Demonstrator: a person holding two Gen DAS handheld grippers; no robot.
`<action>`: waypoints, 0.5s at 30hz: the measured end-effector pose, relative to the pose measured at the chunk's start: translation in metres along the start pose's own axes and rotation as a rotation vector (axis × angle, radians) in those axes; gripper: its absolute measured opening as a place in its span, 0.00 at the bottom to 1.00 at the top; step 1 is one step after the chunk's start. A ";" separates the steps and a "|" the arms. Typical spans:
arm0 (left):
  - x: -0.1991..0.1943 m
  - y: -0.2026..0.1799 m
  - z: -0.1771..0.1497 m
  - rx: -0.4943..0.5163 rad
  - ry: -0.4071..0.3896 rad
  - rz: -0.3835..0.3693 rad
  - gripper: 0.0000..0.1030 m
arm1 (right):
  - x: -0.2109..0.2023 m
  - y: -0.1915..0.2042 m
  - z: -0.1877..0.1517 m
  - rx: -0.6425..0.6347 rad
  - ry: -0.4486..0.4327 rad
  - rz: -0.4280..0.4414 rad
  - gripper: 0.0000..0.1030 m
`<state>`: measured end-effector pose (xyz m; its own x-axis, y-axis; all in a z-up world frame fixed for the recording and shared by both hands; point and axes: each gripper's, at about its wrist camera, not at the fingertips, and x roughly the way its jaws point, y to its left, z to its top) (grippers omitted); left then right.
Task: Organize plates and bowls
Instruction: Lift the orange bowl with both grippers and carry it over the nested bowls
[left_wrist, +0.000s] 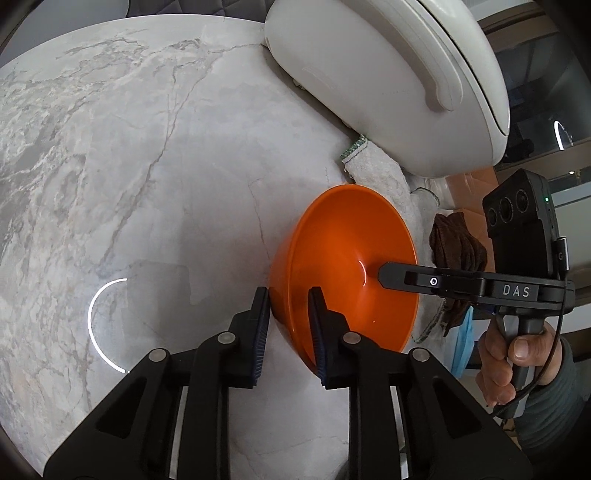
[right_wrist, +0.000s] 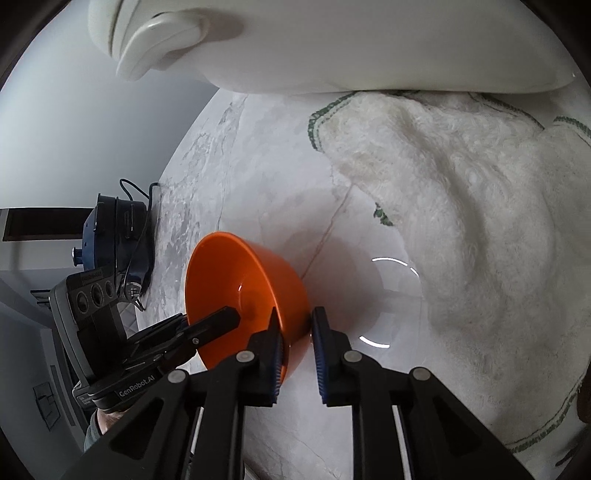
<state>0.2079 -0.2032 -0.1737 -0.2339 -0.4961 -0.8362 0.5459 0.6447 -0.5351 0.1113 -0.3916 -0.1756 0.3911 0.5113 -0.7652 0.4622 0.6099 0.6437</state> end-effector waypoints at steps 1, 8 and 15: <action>-0.003 -0.003 -0.003 0.004 -0.002 0.000 0.19 | -0.002 0.002 -0.003 -0.002 -0.002 0.000 0.17; -0.026 -0.023 -0.032 0.014 -0.021 0.005 0.19 | -0.021 0.011 -0.031 -0.013 -0.013 0.009 0.17; -0.046 -0.043 -0.069 0.021 -0.023 0.006 0.19 | -0.037 0.016 -0.065 -0.027 -0.018 0.018 0.17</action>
<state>0.1396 -0.1684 -0.1208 -0.2123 -0.5059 -0.8361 0.5643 0.6350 -0.5275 0.0526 -0.3615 -0.1366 0.4140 0.5112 -0.7532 0.4334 0.6169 0.6569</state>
